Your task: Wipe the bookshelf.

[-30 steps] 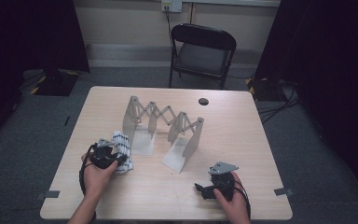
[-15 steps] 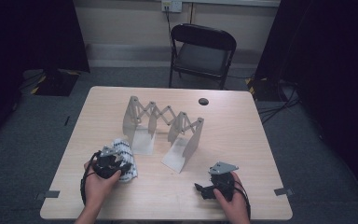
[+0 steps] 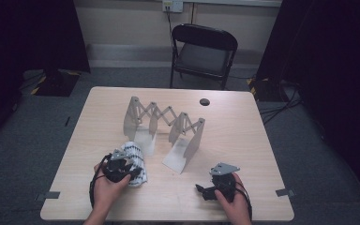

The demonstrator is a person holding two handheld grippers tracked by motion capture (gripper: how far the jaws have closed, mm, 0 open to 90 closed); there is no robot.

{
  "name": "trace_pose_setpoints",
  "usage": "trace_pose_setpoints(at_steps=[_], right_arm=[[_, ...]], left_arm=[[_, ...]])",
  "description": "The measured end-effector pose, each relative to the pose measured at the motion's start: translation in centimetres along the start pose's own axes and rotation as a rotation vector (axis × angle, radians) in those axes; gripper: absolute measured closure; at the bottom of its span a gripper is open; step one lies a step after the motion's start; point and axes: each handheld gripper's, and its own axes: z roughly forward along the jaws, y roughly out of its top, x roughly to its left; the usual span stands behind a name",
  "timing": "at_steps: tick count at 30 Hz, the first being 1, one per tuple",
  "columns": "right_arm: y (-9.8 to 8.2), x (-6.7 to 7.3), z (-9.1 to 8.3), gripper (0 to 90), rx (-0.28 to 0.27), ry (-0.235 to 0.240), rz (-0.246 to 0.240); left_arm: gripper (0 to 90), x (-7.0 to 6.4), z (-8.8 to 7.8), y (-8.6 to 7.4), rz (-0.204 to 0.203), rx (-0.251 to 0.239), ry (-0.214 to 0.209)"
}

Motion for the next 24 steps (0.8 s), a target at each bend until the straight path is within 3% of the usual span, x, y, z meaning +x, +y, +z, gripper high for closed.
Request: trace_pose_setpoints(at_steps=[11,18,24], right_arm=[[0.0,0.0,0.0,10.2,0.000,0.000,0.000],[0.0,0.0,0.0,10.2,0.000,0.000,0.000],[0.0,0.0,0.0,10.1,0.000,0.002,0.001]], left_arm=[[61.7,-1.9,1.1,0.3,0.036,0.006,-0.060],[47.2,-3.6,1.2,0.4,0.122,0.036,-0.051],[41.6,-4.4,1.6,0.4,0.139,0.039,-0.060]])
